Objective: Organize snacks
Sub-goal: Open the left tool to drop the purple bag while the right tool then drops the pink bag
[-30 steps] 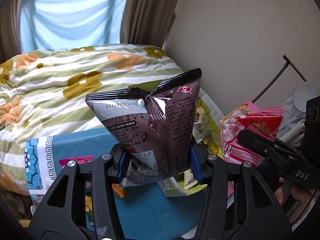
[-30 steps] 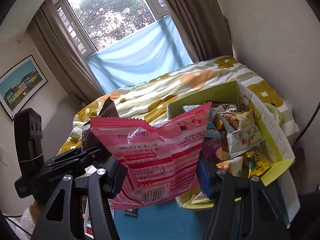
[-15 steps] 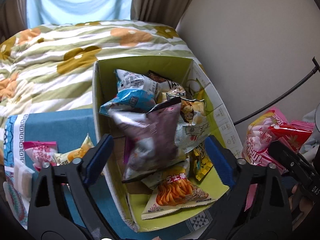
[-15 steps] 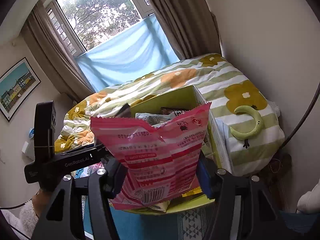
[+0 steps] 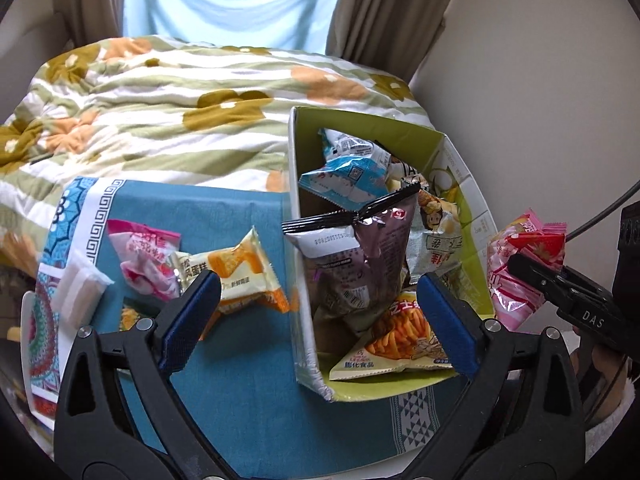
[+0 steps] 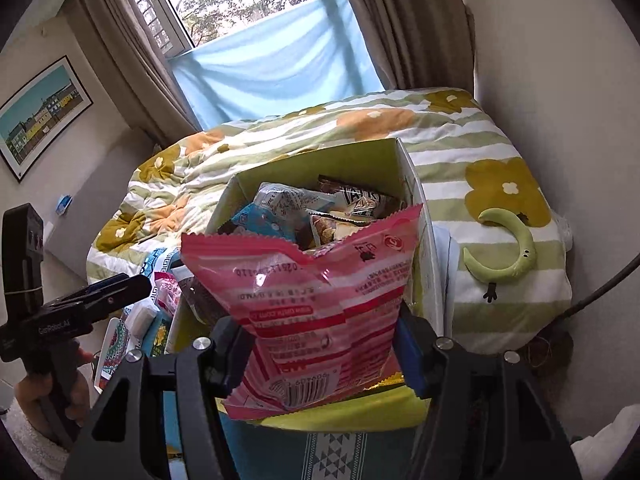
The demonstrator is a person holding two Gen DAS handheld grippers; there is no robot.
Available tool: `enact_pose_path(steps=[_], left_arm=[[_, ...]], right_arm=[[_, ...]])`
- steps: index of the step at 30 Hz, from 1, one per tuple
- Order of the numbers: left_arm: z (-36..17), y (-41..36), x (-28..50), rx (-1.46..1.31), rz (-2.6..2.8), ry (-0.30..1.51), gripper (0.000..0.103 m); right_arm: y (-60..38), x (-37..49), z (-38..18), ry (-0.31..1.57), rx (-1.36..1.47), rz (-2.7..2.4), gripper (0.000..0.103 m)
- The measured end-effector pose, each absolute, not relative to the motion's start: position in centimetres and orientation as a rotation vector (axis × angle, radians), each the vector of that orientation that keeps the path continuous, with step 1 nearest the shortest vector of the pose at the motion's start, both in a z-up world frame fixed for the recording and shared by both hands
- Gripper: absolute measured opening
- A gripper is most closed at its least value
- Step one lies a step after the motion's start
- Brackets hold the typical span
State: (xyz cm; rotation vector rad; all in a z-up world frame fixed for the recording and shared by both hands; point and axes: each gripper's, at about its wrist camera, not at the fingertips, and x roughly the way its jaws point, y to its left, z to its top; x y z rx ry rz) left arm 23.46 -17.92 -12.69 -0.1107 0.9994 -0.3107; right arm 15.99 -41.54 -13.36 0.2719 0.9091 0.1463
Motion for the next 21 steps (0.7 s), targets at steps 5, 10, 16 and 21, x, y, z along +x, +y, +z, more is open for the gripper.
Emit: enact_pose_path(steps=[5, 10, 16, 21], left_arm=[[-13.0, -16.7, 22.2, -0.116, -0.272, 1.003, 0.098], [-13.8, -14.9, 20.1, -0.129, -0.23, 1.017, 0.098], [-14.4, -12.1, 16.8, -0.128, -0.168, 1.021, 0.098], [-13.8, -9.5, 14.6, -0.145, -0.12, 0.997, 0.098]], right_arm=[[-41.0, 17.0, -14.3, 0.956, 0.233, 0.14, 0.063], [-40.8, 15.6, -13.9, 0.865, 0.189, 0.117, 0.103], [-40.4, 13.7, -14.1, 0.842, 0.178, 0.135, 0.103], [-39.0, 12.9, -13.6, 0.856, 0.149, 0.143, 0.103]])
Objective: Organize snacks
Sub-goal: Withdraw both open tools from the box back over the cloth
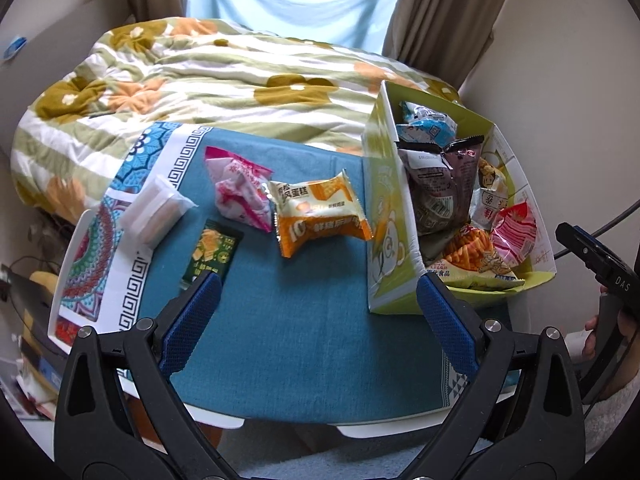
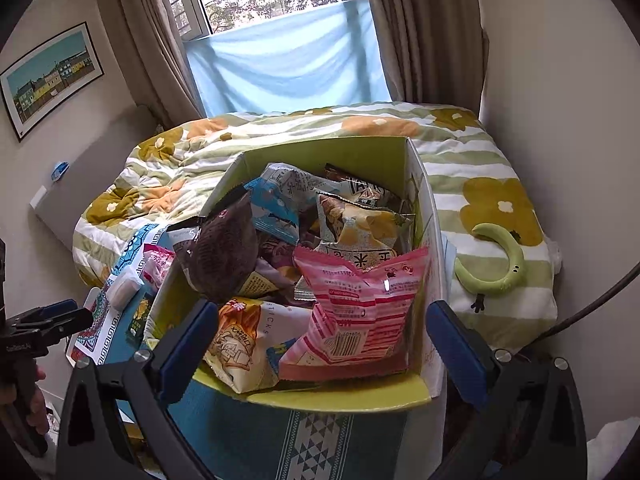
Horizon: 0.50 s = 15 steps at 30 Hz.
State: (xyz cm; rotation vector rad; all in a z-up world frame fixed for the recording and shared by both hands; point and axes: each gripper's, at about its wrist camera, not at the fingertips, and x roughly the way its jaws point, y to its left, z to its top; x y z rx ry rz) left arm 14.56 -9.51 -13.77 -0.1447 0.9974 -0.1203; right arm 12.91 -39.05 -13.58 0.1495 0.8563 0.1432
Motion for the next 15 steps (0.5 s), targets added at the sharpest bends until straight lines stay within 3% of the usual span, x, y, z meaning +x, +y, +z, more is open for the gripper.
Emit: enact_pose_path(steps=[15], left_arm=[[-11.8, -0.3, 12.5, -0.149, -0.027, 0.927, 0.098]], right_arm=[[-31.6, 11.7, -9.7, 0.789, 0.136, 0.26, 0.103]])
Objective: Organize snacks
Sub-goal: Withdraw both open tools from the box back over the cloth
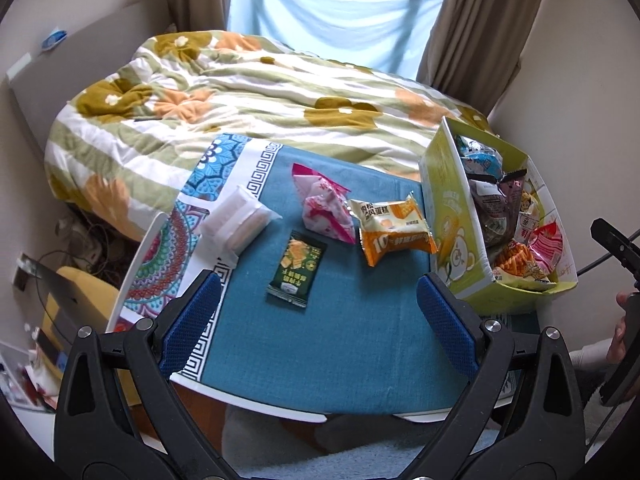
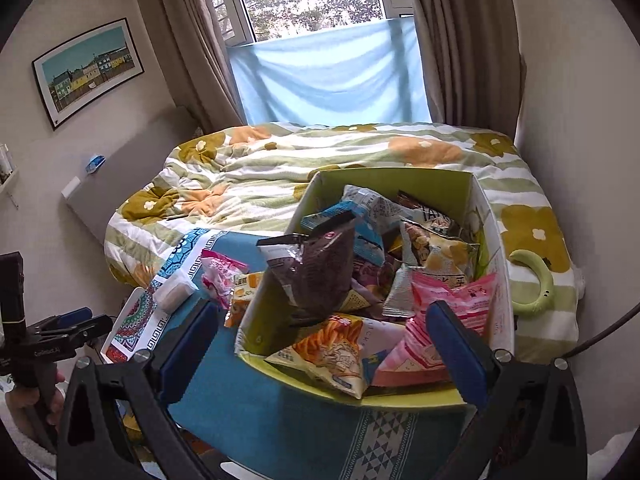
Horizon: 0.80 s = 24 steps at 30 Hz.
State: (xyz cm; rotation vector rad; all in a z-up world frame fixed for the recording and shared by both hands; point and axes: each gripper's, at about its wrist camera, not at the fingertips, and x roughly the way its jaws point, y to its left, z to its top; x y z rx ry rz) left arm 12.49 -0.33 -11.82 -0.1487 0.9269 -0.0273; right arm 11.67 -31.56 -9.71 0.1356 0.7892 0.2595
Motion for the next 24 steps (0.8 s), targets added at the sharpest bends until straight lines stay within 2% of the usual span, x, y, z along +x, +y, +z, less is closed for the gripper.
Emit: enact_pose_path(steps=[11, 24], left_arm=[[-12.5, 7.6, 16.5, -0.051, -0.135, 0.982, 0.098], [-19.1, 10.6, 23.8, 0.149, -0.359, 1.112, 0.098]], right_arm=[[-20.7, 11.7, -9.4, 0.799, 0.168, 0.203, 0.103], [-10.6, 14.3, -16.5, 0.953, 0.223, 0.001, 0.103]])
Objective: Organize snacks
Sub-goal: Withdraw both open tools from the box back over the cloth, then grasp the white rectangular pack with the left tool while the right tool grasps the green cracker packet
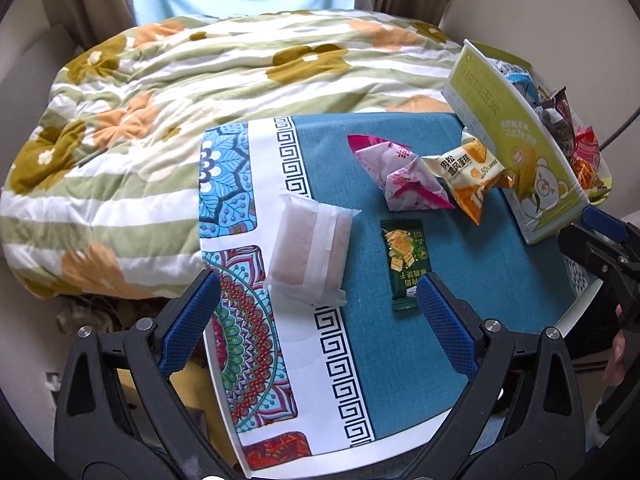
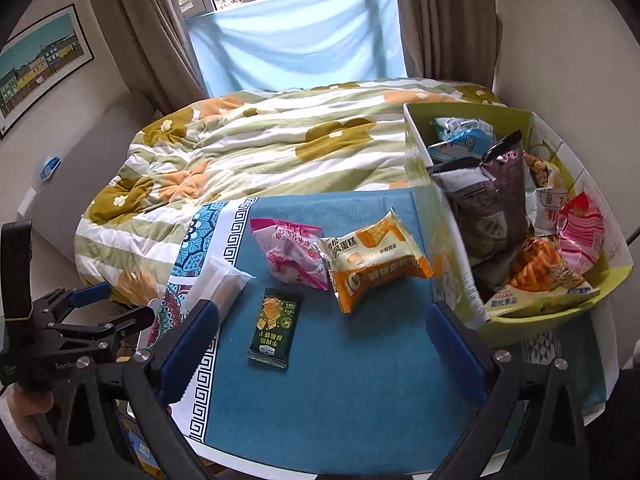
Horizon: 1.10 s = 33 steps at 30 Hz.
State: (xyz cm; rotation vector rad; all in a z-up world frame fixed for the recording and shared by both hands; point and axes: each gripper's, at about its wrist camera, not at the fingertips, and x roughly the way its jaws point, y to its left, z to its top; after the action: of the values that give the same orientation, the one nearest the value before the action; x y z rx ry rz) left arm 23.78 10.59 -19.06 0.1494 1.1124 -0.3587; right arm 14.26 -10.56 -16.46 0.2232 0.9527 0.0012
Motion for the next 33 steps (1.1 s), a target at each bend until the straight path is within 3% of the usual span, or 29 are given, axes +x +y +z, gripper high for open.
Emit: enact_pose_path(steps=[19, 25, 28, 29, 33], left_arm=[[-29.9, 8.6, 30.1, 0.292, -0.487, 1.205, 0.096], [-30.8, 8.1, 30.6, 0.31, -0.491, 1.21, 0.085], [-30.7, 7.7, 30.4, 0.351, -0.498, 1.186, 0.073], [-30.6, 7.6, 30.3, 0.354, -0.511, 1.179, 0.064], [-30.5, 7.6, 30.1, 0.363, -0.523, 1.168, 0.061]], right_arm=[[-4.1, 17.3, -28.2, 1.1, 0.226, -0.13, 0.103], [-3.4, 17.9, -29.2, 1.116, 0.202, -0.122, 0.102], [-2.6, 18.4, -29.4, 1.12, 0.176, -0.116, 0.093], [-2.3, 18.5, -29.5, 1.12, 0.163, -0.117, 0.092], [-1.6, 18.7, -30.0, 1.127, 0.144, -0.109, 0.085]])
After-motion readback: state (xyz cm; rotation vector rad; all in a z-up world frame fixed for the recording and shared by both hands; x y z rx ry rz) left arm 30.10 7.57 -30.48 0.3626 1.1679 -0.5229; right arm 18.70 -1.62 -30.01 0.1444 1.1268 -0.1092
